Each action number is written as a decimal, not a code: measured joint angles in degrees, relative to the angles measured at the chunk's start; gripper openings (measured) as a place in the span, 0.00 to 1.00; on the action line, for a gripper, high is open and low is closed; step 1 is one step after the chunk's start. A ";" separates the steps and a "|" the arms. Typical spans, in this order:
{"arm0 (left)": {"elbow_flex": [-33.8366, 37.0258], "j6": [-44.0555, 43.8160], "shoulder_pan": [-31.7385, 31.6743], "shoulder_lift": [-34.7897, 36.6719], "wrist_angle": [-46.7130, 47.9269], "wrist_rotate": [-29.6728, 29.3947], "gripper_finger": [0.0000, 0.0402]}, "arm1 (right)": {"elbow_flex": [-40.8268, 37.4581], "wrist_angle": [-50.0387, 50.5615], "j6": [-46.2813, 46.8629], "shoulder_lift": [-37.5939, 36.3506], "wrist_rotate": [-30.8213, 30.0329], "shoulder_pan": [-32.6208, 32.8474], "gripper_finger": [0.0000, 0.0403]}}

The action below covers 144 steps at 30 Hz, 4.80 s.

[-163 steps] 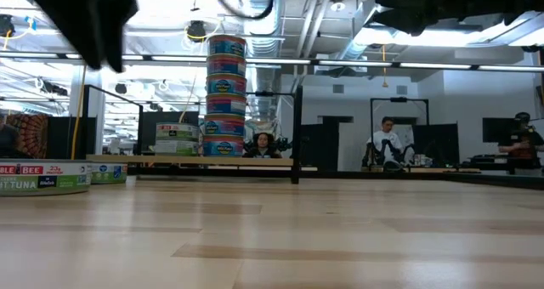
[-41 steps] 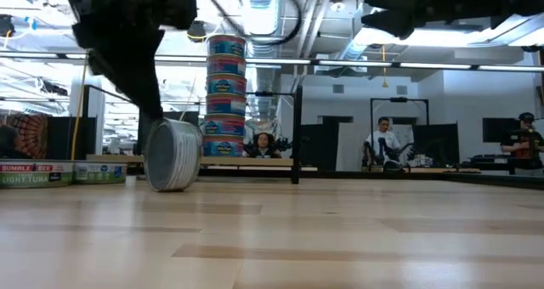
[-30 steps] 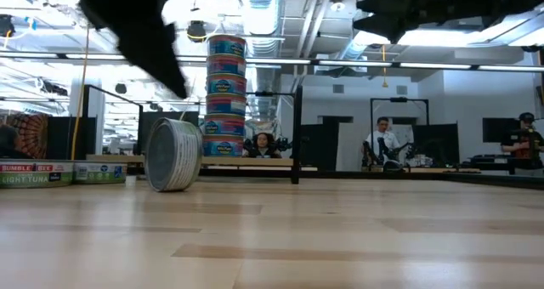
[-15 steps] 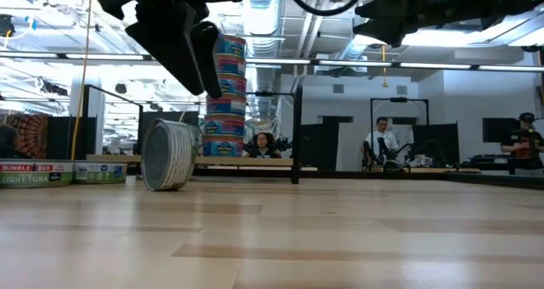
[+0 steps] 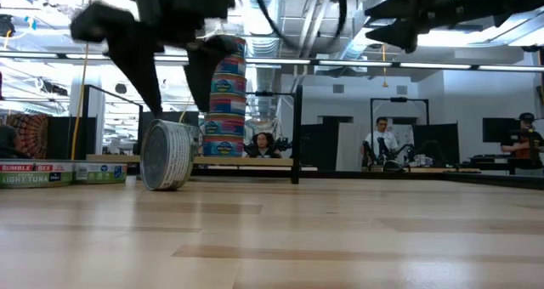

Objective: Stack canned seafood by type on shelf
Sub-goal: Stack the green tuna can on top of the green tuna cans on the shelf

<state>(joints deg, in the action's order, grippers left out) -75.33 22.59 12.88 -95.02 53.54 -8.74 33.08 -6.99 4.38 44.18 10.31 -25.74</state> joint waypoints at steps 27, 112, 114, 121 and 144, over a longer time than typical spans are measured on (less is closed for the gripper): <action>1.64 8.15 -6.97 -6.71 6.05 2.45 0.45 | -0.02 -2.86 1.64 0.67 -4.83 7.48 0.82; 21.29 -21.61 -78.18 23.07 -6.82 56.02 0.34 | -0.09 -5.94 -1.88 2.93 -4.59 8.85 0.82; 21.29 -21.57 -78.18 22.60 -6.82 56.00 0.34 | -0.08 -5.94 -1.88 2.91 -4.59 8.85 0.82; 21.29 -22.51 -78.17 21.79 -6.63 52.99 0.34 | -0.07 -5.94 -2.03 2.91 -4.59 8.85 0.82; 18.96 -21.08 -74.28 21.81 -6.92 46.75 0.62 | -0.07 -6.00 -1.84 2.91 -4.57 8.85 0.82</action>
<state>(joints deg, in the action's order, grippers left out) -56.37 1.50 -61.41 -73.21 46.63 38.01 33.01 -12.99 2.55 47.09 5.74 -16.89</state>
